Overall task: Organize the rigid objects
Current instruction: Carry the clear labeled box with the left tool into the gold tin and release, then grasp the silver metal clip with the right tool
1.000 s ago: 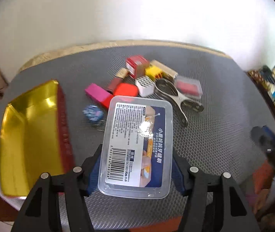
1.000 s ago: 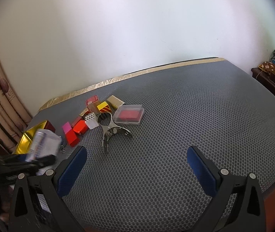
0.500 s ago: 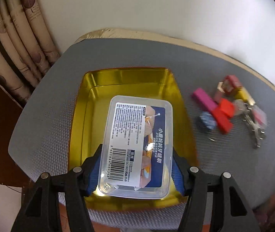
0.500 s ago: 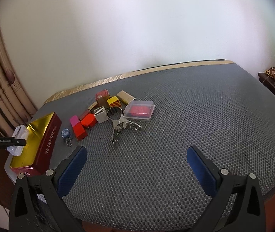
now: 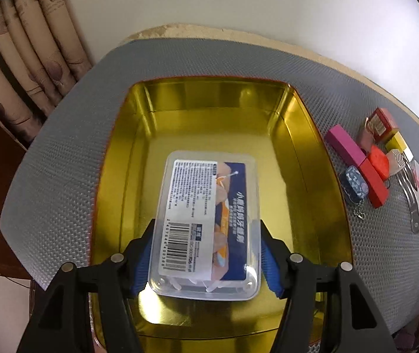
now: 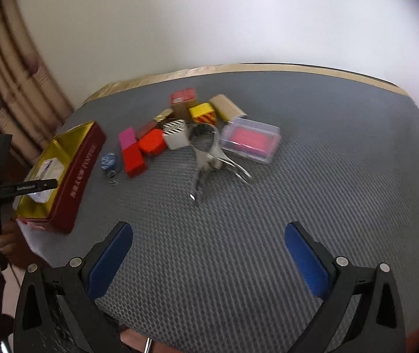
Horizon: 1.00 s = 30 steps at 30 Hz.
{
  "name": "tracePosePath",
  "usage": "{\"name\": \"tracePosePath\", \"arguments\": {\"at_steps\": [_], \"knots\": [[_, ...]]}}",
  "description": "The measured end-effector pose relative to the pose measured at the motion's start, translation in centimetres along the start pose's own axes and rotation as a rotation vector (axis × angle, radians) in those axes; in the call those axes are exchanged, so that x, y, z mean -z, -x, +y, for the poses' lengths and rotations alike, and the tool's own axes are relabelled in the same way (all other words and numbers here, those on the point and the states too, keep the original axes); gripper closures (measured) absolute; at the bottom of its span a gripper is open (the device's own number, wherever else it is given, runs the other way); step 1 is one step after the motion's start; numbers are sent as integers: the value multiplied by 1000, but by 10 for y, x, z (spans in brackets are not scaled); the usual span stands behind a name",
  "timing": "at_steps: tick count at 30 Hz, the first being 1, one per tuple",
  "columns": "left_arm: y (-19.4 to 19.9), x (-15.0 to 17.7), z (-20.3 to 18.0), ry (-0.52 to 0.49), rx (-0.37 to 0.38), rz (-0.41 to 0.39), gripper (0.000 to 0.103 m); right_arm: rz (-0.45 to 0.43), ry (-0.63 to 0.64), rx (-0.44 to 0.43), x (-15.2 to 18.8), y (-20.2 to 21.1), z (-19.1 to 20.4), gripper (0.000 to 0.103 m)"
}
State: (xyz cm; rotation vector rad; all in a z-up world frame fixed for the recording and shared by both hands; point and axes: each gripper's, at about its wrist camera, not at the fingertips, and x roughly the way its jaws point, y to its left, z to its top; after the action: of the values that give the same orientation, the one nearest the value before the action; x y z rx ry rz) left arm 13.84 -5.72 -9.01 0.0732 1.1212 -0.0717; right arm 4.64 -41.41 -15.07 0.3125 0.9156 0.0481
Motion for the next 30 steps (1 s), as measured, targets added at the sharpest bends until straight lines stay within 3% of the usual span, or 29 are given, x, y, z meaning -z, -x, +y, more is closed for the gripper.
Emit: {"name": "tracePosePath", "arguments": {"at_steps": [5,11,19,24,30], "knots": [[12,-1,-5,-10,-2,-60,36,66,95,-8,-30,-24,10,0],[17,1,0,29,30,-50,36,115,159,-17,-51,-43,19,0],[66,36,-14,16,89,-111,36,219,146,-85,-68,-74,13,17],[59,46,-27,-27,123,-62,36,271,133,-104,-73,-89,12,22],[43,49,-30,-53,114,-34,36,340,126,-97,-80,-111,12,25]]}}
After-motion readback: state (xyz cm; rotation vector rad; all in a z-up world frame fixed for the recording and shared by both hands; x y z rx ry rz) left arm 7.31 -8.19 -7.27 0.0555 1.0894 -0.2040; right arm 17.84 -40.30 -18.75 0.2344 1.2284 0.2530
